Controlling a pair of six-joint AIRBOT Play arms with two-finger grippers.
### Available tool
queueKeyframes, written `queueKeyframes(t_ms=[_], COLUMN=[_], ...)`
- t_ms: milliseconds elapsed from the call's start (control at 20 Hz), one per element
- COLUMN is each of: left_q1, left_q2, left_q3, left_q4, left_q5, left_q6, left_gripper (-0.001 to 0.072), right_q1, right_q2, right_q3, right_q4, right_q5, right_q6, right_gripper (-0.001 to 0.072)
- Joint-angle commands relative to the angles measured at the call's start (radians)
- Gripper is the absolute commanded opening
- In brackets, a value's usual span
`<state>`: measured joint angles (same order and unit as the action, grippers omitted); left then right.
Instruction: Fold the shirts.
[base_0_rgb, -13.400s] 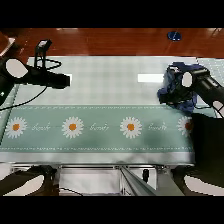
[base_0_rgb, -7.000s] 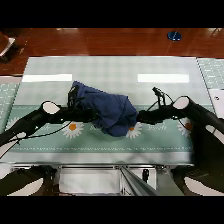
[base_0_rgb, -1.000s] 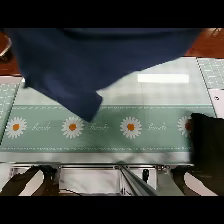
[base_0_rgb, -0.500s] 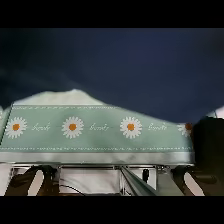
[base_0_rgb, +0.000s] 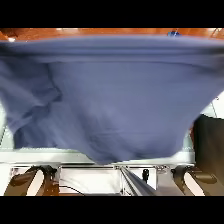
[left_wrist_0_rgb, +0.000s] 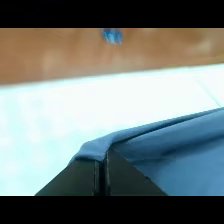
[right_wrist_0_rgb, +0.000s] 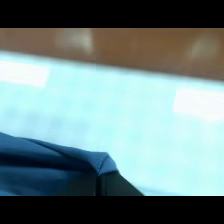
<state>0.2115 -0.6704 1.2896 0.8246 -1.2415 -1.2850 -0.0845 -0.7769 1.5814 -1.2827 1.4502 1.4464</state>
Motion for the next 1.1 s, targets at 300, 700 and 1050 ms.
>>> queueKeyframes(t_ms=[300,700,1050], left_q1=[-0.2,-0.218,0.065], left_q2=[-0.624,-0.829,-0.76], left_q3=[-0.077,-0.077,-0.052], left_q4=[-0.064,-0.222,0.037], left_q5=[0.313,0.381,-0.102], left_q6=[0.019,0.019,0.015], left_gripper=[0.0023,0.0274,0.0509], right_q1=[-0.001,-0.018,-0.306], right_q2=[-0.534,-0.889,-0.821], right_q3=[-0.153,-0.048,0.008], right_q4=[0.153,0.351,0.314], right_q5=[-0.33,-0.481,0.018], right_q6=[-0.043,-0.022,-0.082], right_gripper=[0.0019,0.0358,0.0412])
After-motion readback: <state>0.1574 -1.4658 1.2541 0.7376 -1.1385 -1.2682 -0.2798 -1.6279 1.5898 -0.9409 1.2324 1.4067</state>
